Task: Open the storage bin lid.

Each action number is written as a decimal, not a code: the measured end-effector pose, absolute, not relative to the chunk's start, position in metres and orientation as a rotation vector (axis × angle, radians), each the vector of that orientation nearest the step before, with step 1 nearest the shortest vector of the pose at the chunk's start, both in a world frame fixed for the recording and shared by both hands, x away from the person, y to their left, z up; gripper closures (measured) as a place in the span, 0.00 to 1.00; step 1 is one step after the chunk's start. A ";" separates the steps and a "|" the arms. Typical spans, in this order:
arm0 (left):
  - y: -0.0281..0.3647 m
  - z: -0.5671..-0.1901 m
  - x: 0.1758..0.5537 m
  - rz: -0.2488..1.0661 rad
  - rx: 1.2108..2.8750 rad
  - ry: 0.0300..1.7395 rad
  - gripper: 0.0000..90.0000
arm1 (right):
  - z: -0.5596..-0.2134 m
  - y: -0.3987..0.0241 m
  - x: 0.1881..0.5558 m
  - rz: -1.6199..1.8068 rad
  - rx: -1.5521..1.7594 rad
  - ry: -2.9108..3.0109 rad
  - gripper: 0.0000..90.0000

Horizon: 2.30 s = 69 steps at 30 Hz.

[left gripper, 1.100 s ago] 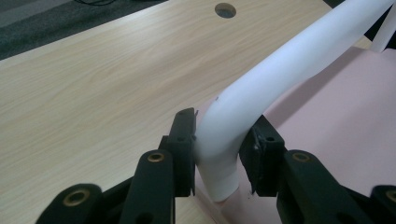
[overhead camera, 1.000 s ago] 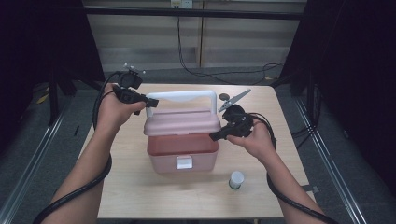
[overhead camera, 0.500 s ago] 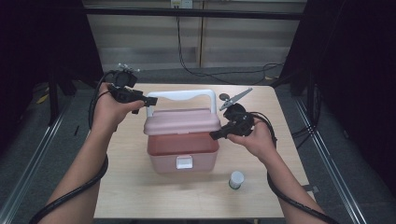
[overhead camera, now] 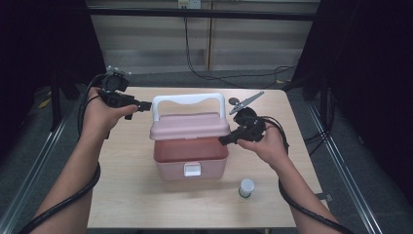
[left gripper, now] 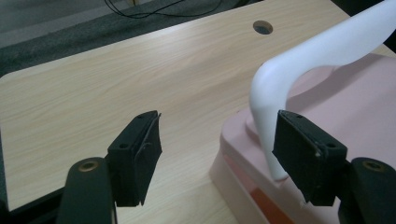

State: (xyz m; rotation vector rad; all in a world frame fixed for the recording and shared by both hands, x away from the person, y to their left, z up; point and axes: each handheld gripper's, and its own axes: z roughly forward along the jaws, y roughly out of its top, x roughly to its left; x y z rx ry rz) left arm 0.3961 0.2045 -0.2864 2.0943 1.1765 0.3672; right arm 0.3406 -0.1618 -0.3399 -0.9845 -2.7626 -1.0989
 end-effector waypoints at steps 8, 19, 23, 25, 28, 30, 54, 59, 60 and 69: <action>0.224 -0.309 0.390 0.357 2.103 1.221 0.35 | -0.336 -0.163 0.340 -1.110 -0.993 -2.760 1.00; 0.230 -0.336 0.380 0.324 2.141 1.208 0.36 | -0.332 -0.163 0.340 -1.124 -0.993 -2.767 1.00; 0.227 -0.345 0.375 0.301 2.146 1.202 0.36 | -0.330 -0.163 0.341 -1.133 -0.992 -2.760 1.00; 0.226 -0.348 0.373 0.290 2.140 1.192 0.36 | -0.329 -0.164 0.341 -1.147 -0.991 -2.758 1.00; 0.225 -0.349 0.371 0.290 2.159 1.169 0.36 | -0.328 -0.164 0.342 -1.144 -0.992 -2.762 1.00; 0.223 -0.349 0.368 0.287 2.169 1.157 0.36 | -0.328 -0.163 0.341 -1.140 -0.996 -2.759 1.00; 0.201 -0.353 0.362 0.213 2.165 1.088 0.35 | -0.324 -0.163 0.342 -1.157 -0.998 -2.749 1.00; 0.199 -0.353 0.362 0.196 2.135 1.089 0.35 | -0.324 -0.163 0.342 -1.159 -0.997 -2.754 1.00; 0.200 -0.353 0.362 0.191 2.132 1.088 0.35 | -0.324 -0.163 0.342 -1.156 -0.998 -2.752 1.00; 0.198 -0.346 0.362 0.192 2.117 1.072 0.35 | -0.324 -0.163 0.342 -1.168 -0.997 -2.759 1.00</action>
